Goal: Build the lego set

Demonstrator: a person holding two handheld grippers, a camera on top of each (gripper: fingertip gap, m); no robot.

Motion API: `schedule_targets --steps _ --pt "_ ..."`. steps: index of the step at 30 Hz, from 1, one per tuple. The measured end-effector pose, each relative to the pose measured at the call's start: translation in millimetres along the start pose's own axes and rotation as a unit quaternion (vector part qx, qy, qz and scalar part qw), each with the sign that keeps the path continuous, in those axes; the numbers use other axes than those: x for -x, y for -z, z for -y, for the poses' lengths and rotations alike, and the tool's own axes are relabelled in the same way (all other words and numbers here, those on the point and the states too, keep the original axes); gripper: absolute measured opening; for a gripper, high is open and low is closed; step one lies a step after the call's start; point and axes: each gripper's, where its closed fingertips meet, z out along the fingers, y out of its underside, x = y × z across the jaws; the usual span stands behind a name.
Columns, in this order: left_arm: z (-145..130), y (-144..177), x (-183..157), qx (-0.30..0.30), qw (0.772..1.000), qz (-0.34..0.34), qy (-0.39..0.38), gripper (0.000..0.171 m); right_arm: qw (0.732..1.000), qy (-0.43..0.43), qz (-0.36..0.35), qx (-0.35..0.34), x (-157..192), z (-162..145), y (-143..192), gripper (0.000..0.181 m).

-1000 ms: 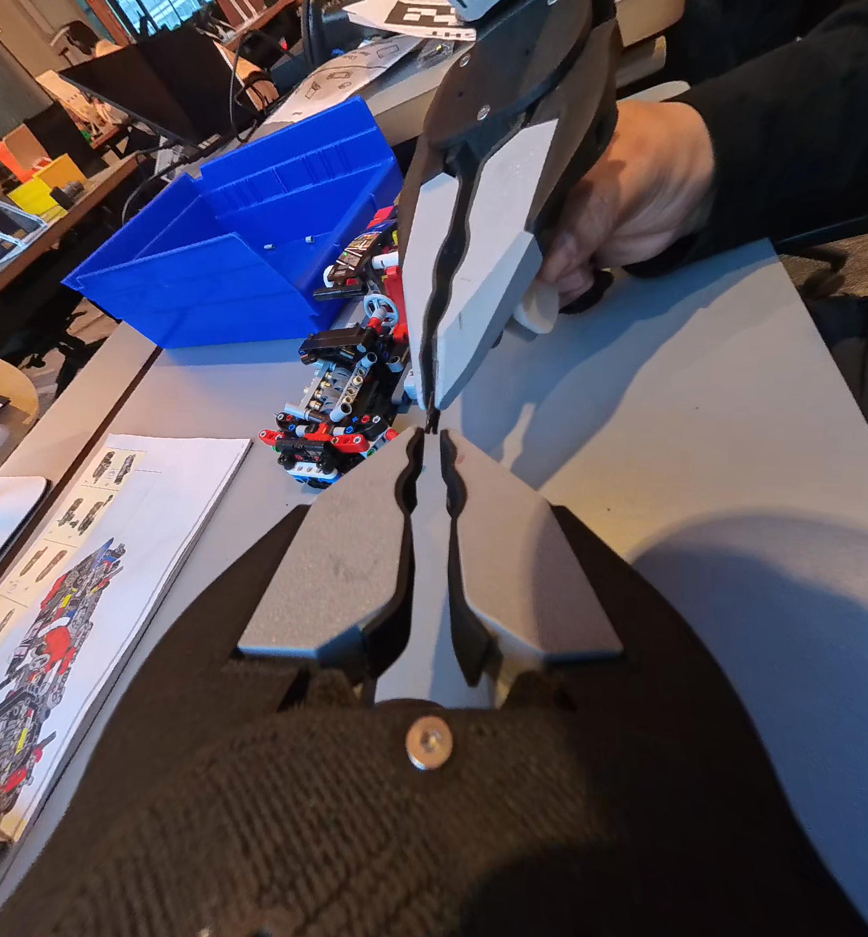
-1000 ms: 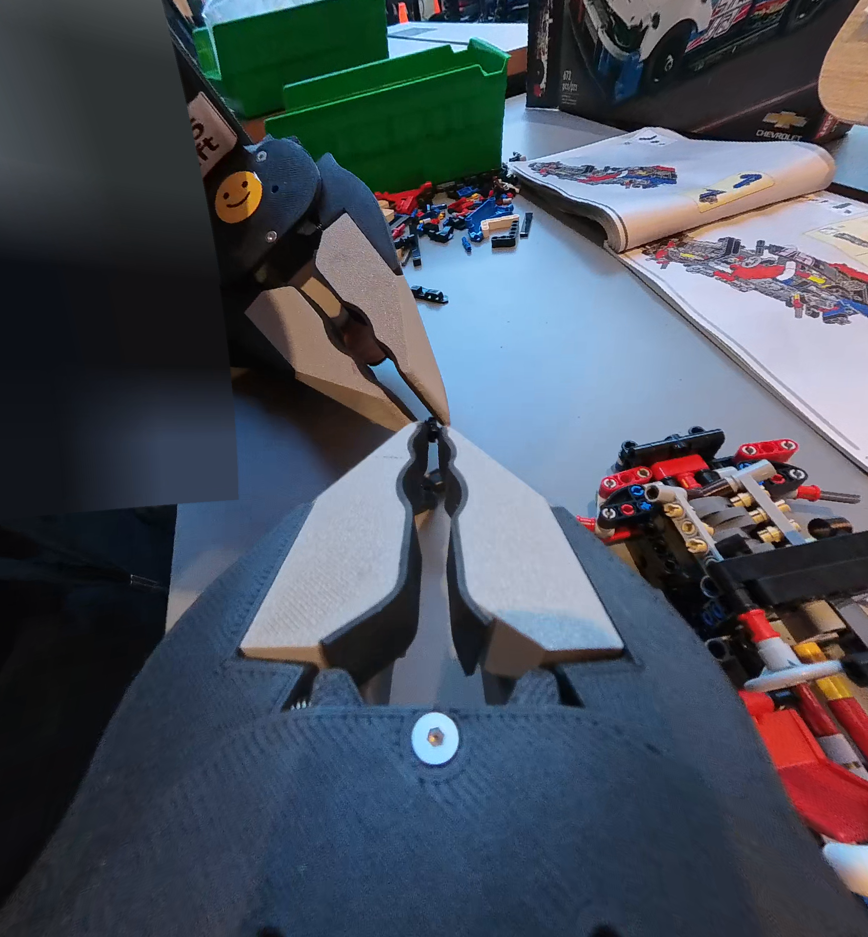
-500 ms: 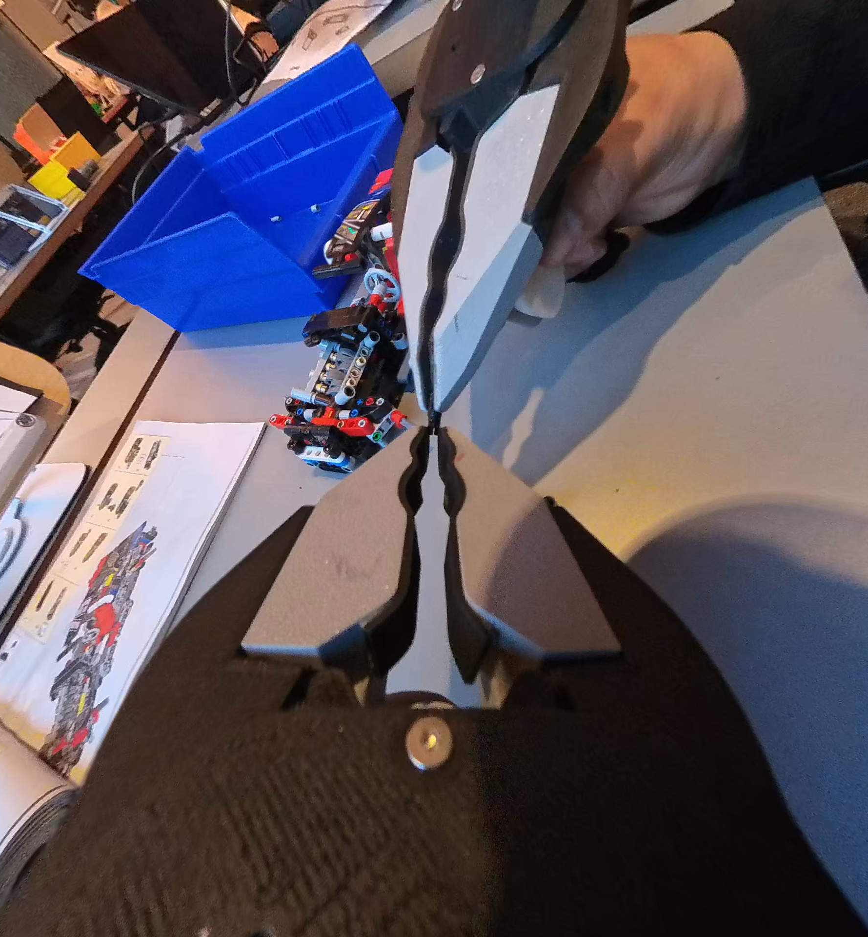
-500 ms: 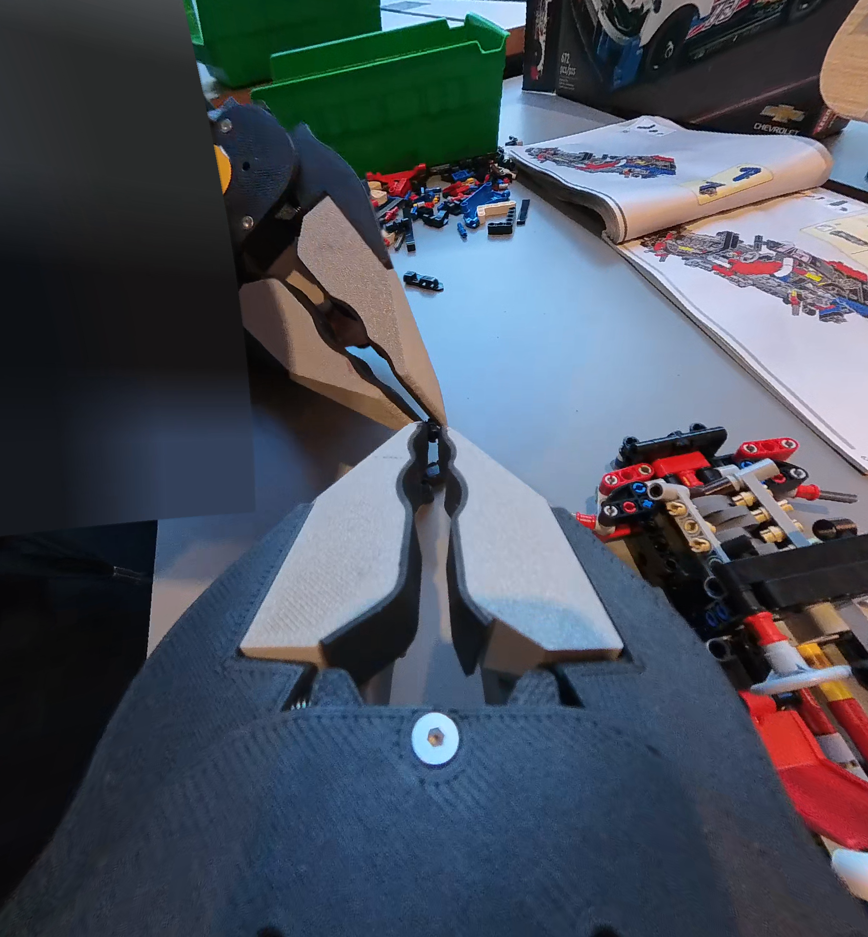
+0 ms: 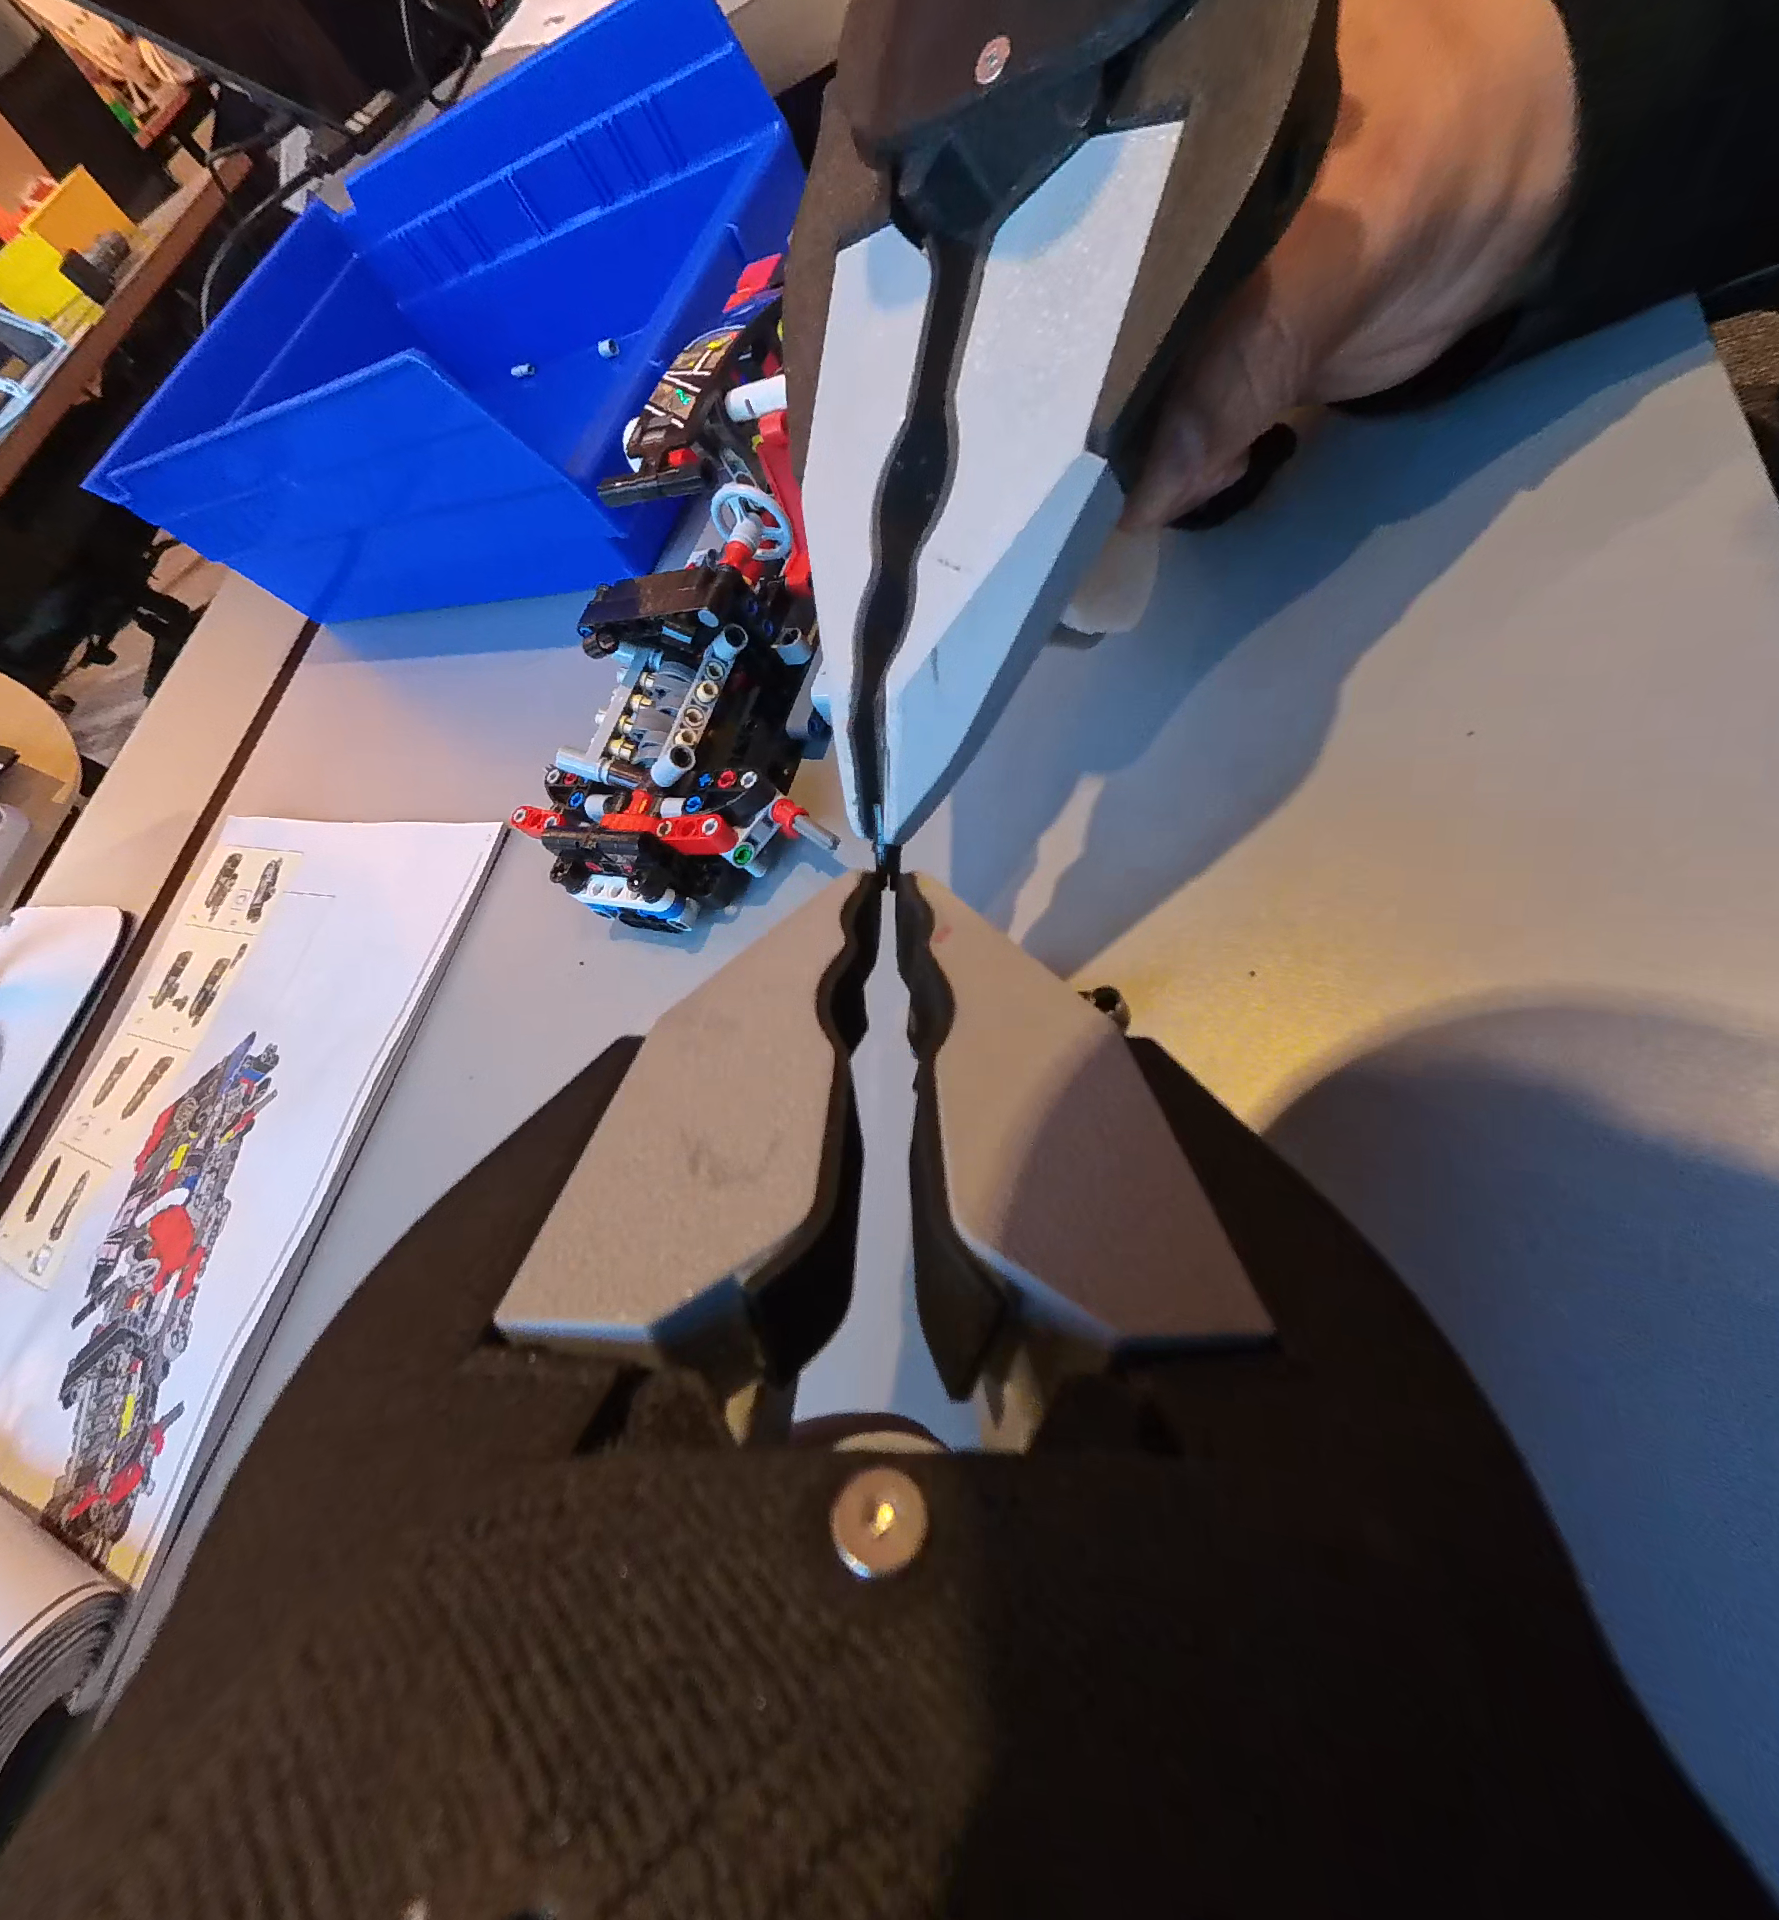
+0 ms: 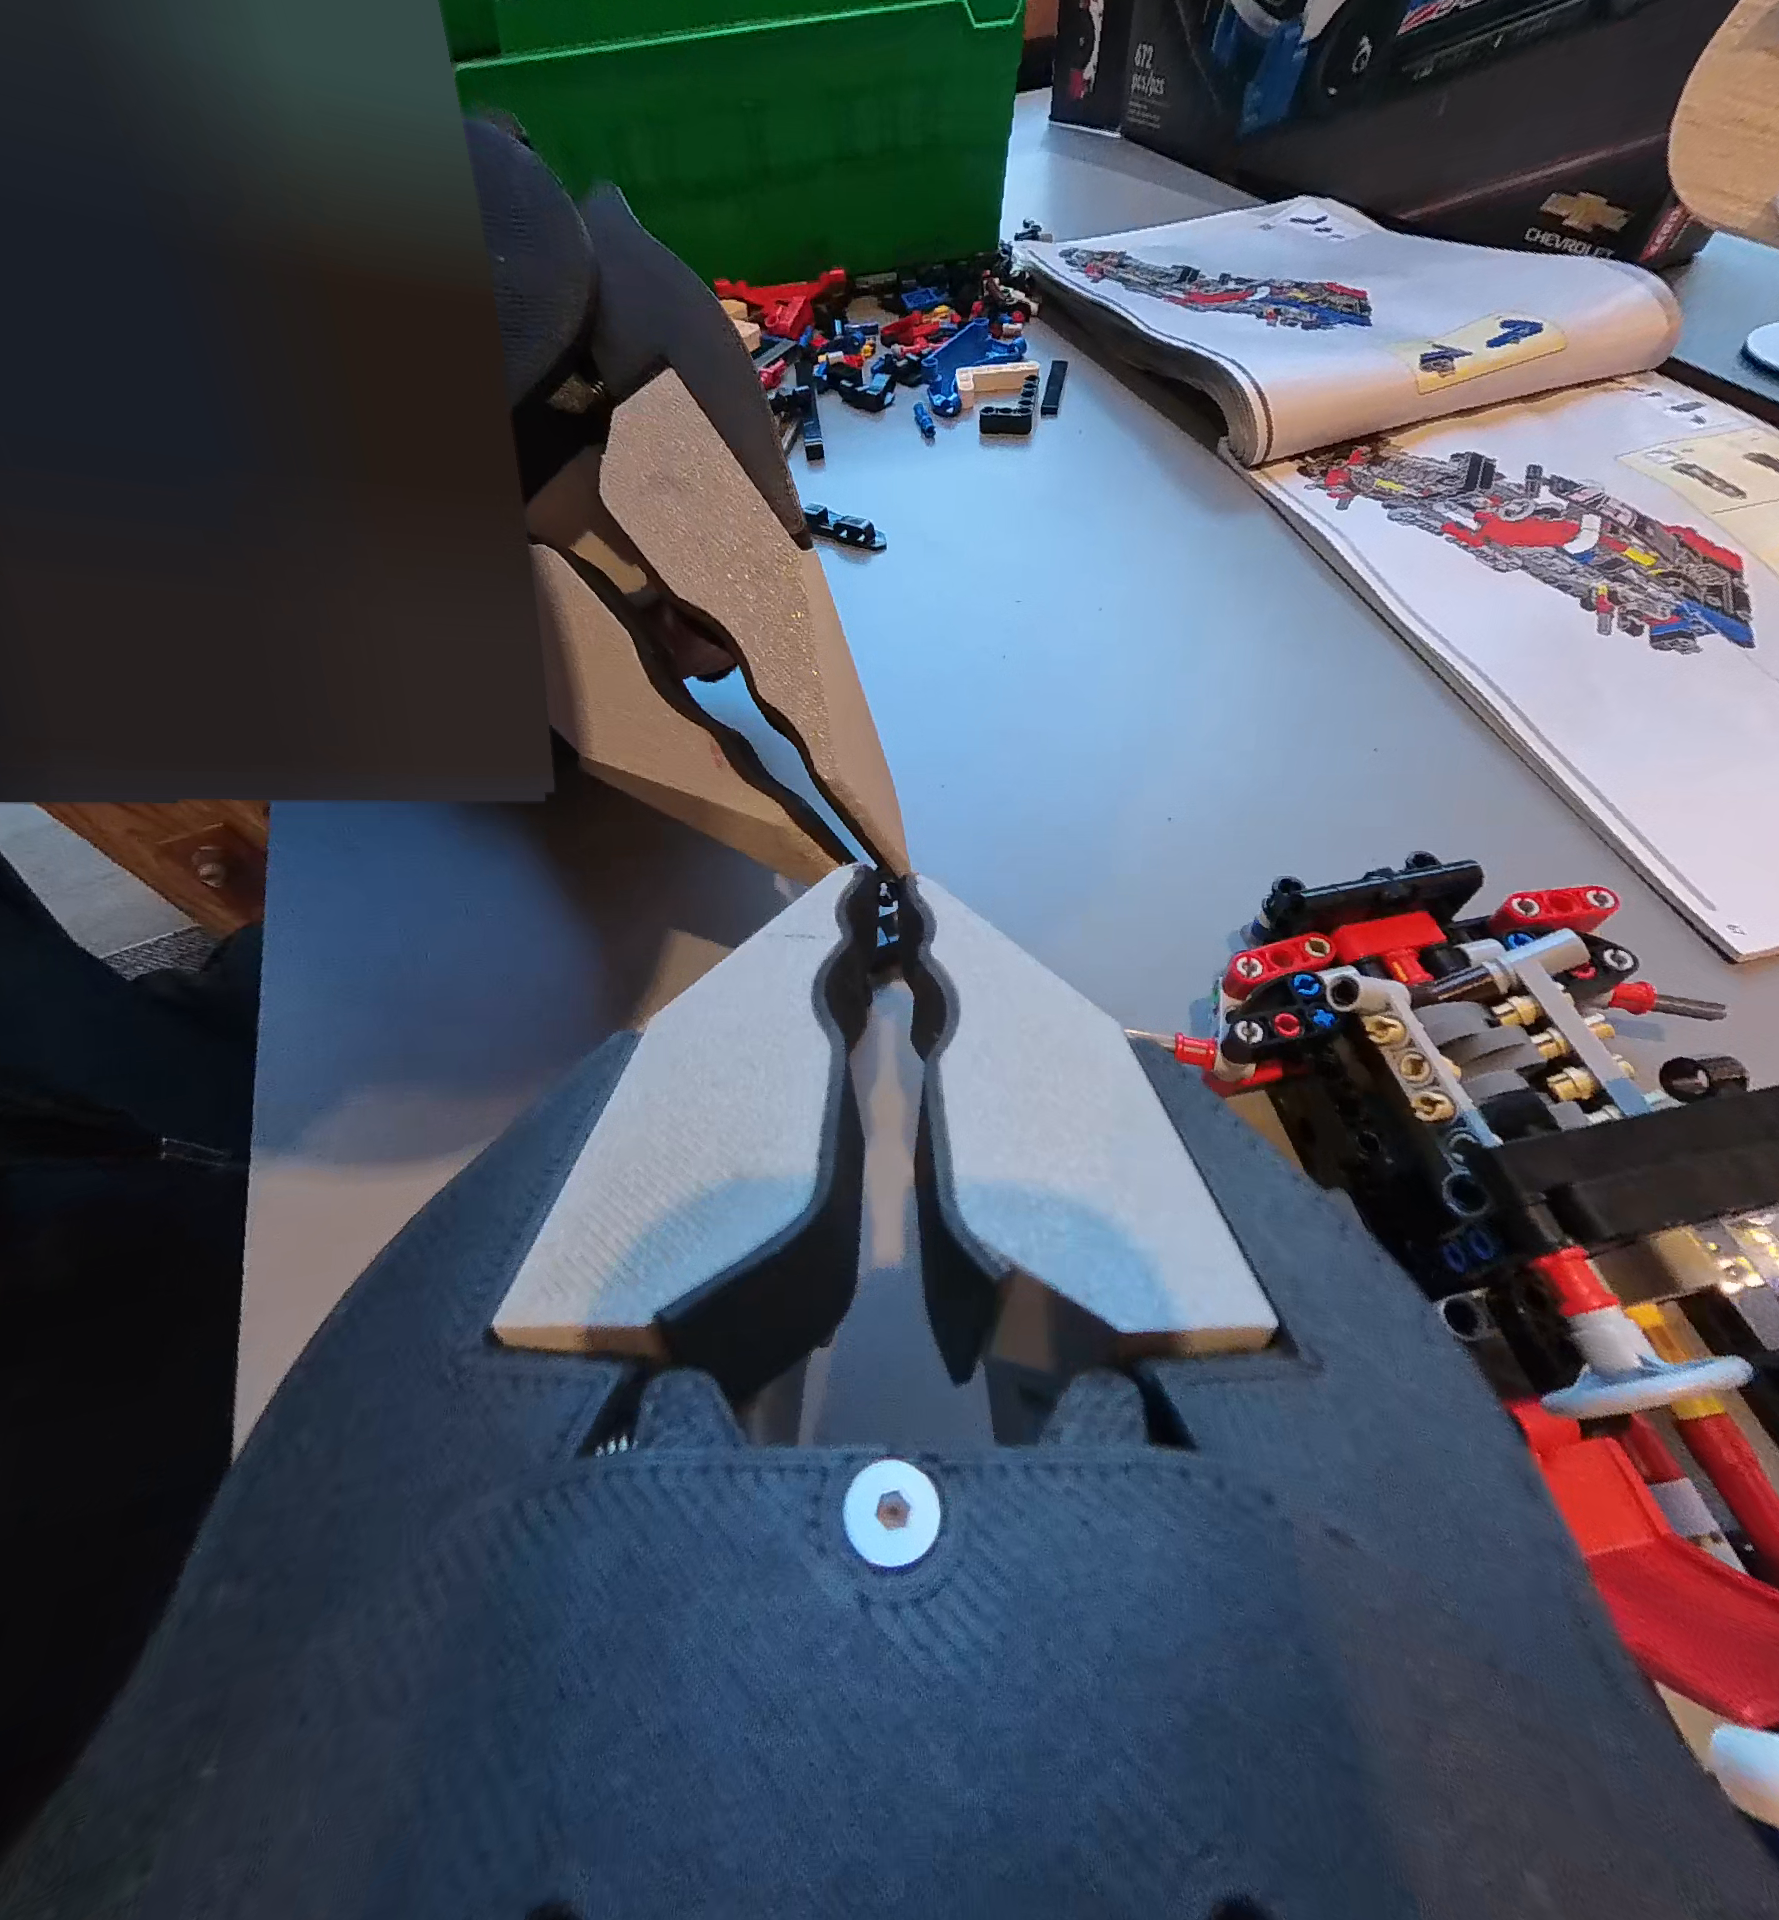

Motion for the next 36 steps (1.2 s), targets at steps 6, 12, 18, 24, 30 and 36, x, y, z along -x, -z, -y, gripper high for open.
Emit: schedule_targets --steps 6,12,18,24,30,36 --pt "0 0 1 -0.002 1.000 0.003 0.005 0.000 1.000 0.009 -0.011 -0.001 0 1 0 0.001" --pt "5 0 1 -0.034 0.999 -0.014 0.031 0.000 1.000 -0.005 -0.005 -0.010 -2 4 3 0.001" --pt "-11 18 3 -0.012 0.993 -0.096 0.066 0.035 0.999 0.015 0.007 0.031 5 -6 3 0.001" --pt "-42 10 -20 0.043 0.964 -0.243 0.096 0.027 0.985 0.063 0.053 0.150 24 -32 -5 0.001" --pt "-41 0 -16 0.058 0.962 -0.257 0.072 0.044 0.974 0.097 0.055 0.198 28 -37 -11 0.000" --pt "-37 -3 -20 0.063 0.953 -0.296 0.016 0.039 0.967 0.101 0.059 0.224 29 -39 -13 0.000"
